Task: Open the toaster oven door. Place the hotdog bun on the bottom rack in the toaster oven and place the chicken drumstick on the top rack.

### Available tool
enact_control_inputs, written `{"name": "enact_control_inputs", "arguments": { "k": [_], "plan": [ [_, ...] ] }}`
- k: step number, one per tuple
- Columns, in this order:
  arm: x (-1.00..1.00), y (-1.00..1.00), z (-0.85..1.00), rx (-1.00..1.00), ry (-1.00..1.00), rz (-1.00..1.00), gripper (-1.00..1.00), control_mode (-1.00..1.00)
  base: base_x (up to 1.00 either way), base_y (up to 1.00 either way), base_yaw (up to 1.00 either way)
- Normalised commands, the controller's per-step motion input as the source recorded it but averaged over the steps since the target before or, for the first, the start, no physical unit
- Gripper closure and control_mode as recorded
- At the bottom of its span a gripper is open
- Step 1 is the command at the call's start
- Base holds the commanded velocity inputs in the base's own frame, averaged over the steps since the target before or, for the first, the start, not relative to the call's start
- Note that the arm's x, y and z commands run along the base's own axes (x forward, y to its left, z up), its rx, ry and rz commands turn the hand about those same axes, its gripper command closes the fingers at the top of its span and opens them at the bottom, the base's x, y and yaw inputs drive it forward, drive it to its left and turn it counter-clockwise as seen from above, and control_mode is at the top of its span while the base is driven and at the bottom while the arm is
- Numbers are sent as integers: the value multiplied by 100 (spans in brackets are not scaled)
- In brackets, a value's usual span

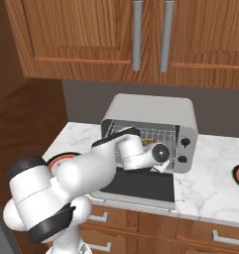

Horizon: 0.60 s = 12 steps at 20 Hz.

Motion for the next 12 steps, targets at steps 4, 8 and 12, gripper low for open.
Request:
{"name": "enact_control_inputs", "arguments": {
  "k": [4,8,12],
  "plan": [
    [-46,0,-38,-9,17,0,-100,-100,0,0,0],
    [-47,0,-43,-11,16,0,-100,-100,0,0,0],
    [-59,0,-42,-11,15,0,-100,-100,0,0,0]
  ]
}}
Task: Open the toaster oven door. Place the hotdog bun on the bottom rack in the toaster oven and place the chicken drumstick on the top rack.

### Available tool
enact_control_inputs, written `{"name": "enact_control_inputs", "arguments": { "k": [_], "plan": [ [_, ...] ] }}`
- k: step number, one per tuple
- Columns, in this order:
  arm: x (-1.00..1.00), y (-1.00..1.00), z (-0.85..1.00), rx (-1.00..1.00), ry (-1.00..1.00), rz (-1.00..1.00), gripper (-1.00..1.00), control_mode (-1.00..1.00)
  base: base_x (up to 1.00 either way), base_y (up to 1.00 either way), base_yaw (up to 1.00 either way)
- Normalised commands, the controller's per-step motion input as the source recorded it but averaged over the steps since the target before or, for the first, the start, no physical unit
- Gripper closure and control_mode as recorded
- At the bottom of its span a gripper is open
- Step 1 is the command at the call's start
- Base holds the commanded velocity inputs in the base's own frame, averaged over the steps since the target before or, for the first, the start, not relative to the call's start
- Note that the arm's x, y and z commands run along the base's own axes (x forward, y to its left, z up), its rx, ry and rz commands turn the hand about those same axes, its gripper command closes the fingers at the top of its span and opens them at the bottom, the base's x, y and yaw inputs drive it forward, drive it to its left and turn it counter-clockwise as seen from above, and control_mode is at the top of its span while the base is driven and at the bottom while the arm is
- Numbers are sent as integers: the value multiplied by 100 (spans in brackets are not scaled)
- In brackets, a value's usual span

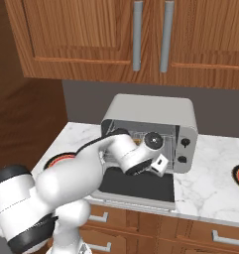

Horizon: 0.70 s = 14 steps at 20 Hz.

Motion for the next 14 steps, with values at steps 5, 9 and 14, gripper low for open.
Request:
{"name": "enact_control_inputs", "arguments": {
  "k": [5,9,14],
  "plan": [
    [-63,0,-42,-10,18,0,-100,-100,0,0,0],
    [-66,0,-43,-9,18,0,-100,-100,0,0,0],
    [-62,0,-41,-10,19,0,-100,-100,0,0,0]
  ]
}}
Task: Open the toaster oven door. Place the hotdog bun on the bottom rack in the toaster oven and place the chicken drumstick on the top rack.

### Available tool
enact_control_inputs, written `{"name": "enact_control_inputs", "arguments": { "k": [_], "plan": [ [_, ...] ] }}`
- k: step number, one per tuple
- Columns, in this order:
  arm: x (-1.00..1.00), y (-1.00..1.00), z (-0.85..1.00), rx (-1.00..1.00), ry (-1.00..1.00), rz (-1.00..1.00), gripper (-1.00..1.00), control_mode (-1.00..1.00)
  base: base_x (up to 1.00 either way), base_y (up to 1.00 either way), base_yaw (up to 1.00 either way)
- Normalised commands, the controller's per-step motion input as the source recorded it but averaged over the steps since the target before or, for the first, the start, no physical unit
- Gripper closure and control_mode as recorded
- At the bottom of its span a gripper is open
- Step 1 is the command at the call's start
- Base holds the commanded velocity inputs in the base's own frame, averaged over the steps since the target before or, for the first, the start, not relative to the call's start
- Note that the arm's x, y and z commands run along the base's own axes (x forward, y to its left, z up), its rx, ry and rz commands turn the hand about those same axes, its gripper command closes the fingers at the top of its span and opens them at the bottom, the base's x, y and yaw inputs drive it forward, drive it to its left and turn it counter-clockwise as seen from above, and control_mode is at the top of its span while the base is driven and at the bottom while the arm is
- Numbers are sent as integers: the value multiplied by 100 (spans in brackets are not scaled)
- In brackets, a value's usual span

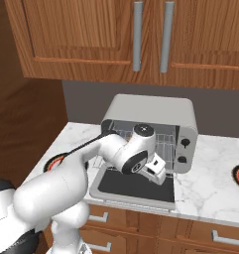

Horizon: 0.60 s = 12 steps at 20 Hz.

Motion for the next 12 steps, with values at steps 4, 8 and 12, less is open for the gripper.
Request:
{"name": "enact_control_inputs", "arguments": {
  "k": [4,8,12],
  "plan": [
    [-42,0,30,-1,1,6,-100,-100,0,0,0],
    [-33,28,59,-4,-4,5,-100,-100,0,0,0],
    [-16,59,21,-20,-3,7,-100,-100,0,0,0]
  ]
}}
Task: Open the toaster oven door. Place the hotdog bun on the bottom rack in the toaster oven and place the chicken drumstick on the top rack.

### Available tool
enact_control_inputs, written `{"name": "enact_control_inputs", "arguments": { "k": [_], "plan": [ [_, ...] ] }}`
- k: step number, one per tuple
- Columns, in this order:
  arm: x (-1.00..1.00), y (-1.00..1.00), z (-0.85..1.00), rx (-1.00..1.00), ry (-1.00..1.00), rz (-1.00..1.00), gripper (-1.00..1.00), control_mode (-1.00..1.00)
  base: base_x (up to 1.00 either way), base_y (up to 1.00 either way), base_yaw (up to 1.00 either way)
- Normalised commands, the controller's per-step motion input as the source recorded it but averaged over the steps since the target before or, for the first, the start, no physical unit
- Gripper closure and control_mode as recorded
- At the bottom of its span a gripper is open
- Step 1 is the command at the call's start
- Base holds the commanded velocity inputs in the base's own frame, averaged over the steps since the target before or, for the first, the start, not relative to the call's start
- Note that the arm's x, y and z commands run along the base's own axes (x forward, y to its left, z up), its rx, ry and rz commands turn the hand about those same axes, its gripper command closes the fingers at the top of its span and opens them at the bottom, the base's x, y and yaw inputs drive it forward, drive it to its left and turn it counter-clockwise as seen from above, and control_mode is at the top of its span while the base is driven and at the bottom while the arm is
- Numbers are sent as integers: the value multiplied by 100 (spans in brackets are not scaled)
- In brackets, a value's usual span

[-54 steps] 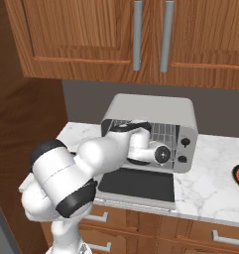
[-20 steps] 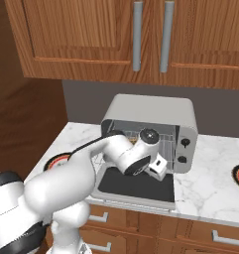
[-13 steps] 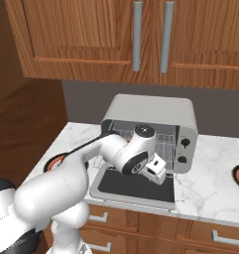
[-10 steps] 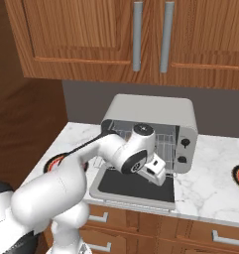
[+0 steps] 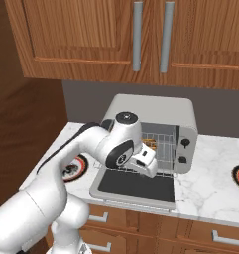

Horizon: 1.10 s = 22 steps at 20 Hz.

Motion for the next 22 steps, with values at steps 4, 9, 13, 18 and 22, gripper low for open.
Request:
{"name": "enact_control_inputs", "arguments": {
  "k": [4,9,13,18,22],
  "plan": [
    [-1,70,0,-19,-2,1,-100,-100,0,0,0],
    [0,32,0,-3,0,0,-100,-100,0,0,0],
    [0,0,0,0,0,0,-100,-100,0,0,0],
    [0,0,0,0,0,0,-100,-100,0,0,0],
    [0,0,0,0,0,0,-100,-100,0,0,0]
  ]
}}
